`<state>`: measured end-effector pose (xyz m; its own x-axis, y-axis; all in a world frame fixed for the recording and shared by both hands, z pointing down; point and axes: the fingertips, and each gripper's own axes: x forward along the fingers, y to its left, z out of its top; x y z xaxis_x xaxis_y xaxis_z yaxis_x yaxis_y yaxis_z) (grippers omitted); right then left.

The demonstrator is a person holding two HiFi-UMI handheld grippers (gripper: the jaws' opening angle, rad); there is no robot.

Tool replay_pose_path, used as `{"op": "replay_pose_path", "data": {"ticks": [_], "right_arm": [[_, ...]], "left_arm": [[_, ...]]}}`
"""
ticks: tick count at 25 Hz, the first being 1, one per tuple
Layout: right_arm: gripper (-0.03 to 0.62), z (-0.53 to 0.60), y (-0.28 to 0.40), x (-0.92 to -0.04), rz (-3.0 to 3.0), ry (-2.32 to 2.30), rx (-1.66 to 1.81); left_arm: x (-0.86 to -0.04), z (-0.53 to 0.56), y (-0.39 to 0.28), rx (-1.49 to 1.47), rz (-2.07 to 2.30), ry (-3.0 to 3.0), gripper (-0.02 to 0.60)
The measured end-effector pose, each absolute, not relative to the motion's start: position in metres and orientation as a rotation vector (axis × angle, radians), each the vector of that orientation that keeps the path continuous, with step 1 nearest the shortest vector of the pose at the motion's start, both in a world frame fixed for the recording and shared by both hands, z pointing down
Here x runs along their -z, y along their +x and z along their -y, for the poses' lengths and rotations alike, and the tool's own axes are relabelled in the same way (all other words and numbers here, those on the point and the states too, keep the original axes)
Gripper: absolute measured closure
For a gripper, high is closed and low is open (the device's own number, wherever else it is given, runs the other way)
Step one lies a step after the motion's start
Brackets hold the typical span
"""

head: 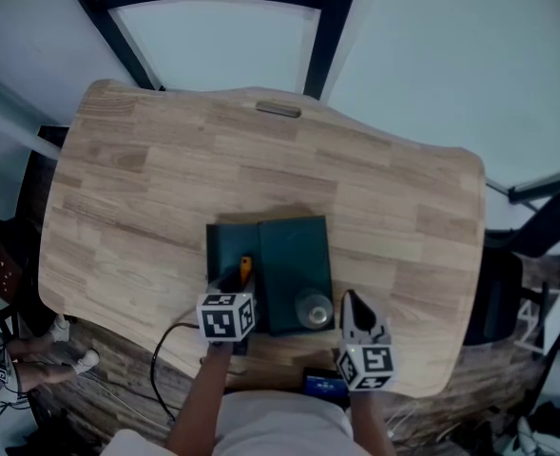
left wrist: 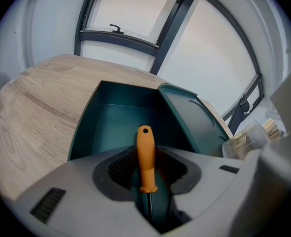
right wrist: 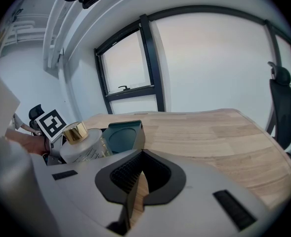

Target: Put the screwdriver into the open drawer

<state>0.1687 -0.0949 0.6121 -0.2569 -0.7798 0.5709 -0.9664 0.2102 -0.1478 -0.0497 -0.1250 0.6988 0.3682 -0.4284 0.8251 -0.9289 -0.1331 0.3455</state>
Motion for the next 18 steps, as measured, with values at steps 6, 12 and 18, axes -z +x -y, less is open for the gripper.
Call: {"op": "replay_pose_path", "data": {"ticks": [6,12,18], "right_arm": [[0.597,0.095,0.173,-0.607,2.122,1.637,-0.676],[0.597,0.093,0.176,-0.603,2.126,1.652,-0.666],[0.597,0.092,0.177,-0.595,2.133,1.665,-0.648]], "left_arm": [[-0.697,0.124,-0.046,-0.696,1.21,1.738,0.474],[-0.693,0.124,-0.045,-0.685,1.218,1.749,0.474],[-0.684,0.125,-0.046,-0.65,1.239,1.765,0.474]]}}
